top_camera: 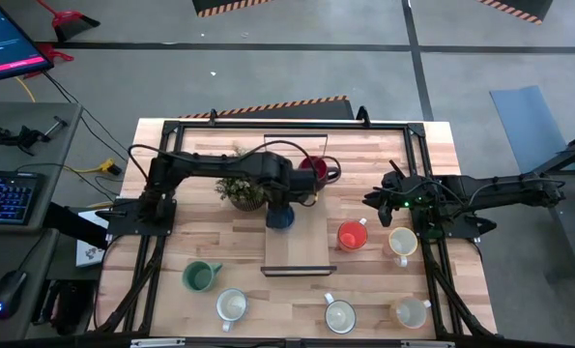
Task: Place coffee mugs
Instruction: Put the blue mug on the shelf
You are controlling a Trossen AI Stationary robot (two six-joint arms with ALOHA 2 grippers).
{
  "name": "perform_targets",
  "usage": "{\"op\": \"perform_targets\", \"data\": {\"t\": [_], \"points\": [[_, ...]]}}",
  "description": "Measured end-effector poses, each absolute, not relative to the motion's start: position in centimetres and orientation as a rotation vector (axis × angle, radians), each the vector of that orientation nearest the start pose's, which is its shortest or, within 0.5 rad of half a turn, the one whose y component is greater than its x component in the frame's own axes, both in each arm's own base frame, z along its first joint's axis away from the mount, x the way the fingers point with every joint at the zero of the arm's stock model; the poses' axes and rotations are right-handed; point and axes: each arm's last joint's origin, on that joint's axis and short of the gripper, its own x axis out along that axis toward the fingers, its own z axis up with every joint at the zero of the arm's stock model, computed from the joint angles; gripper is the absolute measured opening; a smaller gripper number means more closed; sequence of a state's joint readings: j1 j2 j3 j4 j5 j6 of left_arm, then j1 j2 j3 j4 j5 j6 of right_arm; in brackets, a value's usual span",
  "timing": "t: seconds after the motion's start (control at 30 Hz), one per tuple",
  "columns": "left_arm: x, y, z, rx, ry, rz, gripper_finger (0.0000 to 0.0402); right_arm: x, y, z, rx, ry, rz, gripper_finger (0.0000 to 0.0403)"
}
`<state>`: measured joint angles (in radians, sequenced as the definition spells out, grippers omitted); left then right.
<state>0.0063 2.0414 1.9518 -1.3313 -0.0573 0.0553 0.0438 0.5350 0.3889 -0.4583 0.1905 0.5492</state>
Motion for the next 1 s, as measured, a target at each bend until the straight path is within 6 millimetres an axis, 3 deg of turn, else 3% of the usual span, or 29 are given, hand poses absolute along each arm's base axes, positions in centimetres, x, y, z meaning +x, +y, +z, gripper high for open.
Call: {"op": "perform_targets", "data": {"t": [0.27, 0.8, 1.0], "points": [[40.5, 0.4, 27.8, 0.087, 1.429, 0.021, 0.0002, 12.3, 0.0, 20.7, 0.461, 0.545, -0.302, 0.0076], [40.4, 0.7, 27.9, 0.050, 1.428, 0.047, 0.0079, 12.3, 0.0, 20.7, 0.463, 0.547, -0.296, 0.0076], [40.3, 0.7, 29.5, 0.033, 1.408, 0.055, 0.0101, 12.3, 0.0, 20.7, 0.457, 0.548, -0.294, 0.0076]]}}
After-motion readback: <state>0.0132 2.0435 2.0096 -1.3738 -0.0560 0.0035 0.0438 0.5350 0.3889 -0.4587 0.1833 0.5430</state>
